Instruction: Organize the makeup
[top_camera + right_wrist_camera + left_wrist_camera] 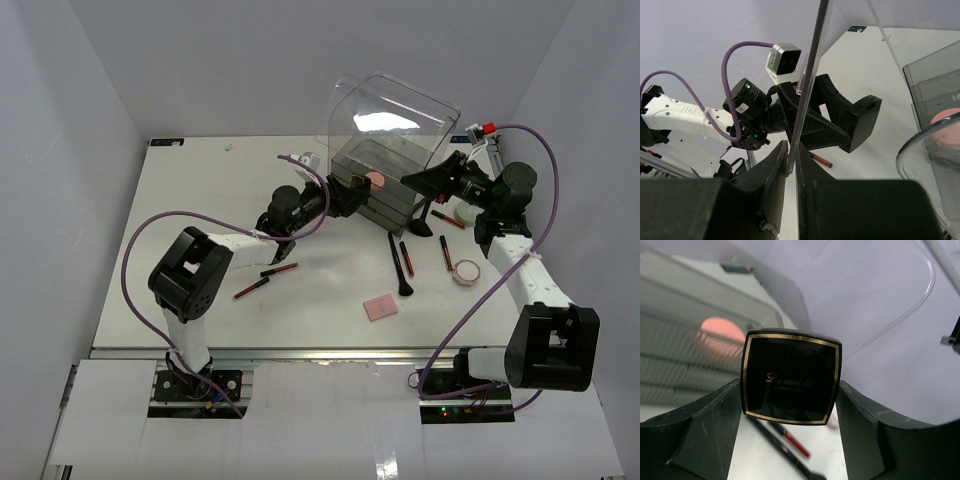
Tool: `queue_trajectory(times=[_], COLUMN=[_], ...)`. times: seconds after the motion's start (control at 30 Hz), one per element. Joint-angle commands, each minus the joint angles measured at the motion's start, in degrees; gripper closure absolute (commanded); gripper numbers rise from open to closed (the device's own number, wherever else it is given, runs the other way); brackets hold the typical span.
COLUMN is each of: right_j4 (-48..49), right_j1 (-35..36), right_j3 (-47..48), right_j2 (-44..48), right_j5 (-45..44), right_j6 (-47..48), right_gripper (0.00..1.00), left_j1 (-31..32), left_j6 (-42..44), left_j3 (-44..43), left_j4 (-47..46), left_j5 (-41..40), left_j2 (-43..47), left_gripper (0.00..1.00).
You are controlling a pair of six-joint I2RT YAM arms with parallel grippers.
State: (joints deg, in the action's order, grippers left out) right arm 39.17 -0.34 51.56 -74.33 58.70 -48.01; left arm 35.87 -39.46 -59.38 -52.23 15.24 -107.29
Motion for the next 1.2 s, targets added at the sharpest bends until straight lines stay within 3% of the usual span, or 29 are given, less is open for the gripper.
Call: queue_trajectory(times=[0.0, 0.37, 0.77, 1.17], right_j4=[3.02, 2.4, 2.49, 2.5], right_j1=[0.25, 0.25, 0.25, 0.25], right_j3=[3.19, 4.19, 3.38, 2.74], right_j2=[2.88, 3.49, 3.92, 4.47], right_j5=[2.65, 2.91, 2.75, 2.91], right_j6=[-0.94, -1.36, -1.38, -1.47], right_gripper=[0.84, 0.84, 0.84, 0.84], left_j1=[1.92, 3.24, 4.37, 6.24], left_j6=[-0.7, 0.66, 6.06, 12.49], left_j3=[-6.34, -15.36, -23.72, -26.88], left_j4=[-11.83, -14.91, -12.13, -3.25], left_j5=[-6.97, -10.68, -17.39, -24.08], left_j2=[-3.86, -12.73, -18.7, -20.12], left_gripper=[0.86, 0.81, 0.72, 0.51])
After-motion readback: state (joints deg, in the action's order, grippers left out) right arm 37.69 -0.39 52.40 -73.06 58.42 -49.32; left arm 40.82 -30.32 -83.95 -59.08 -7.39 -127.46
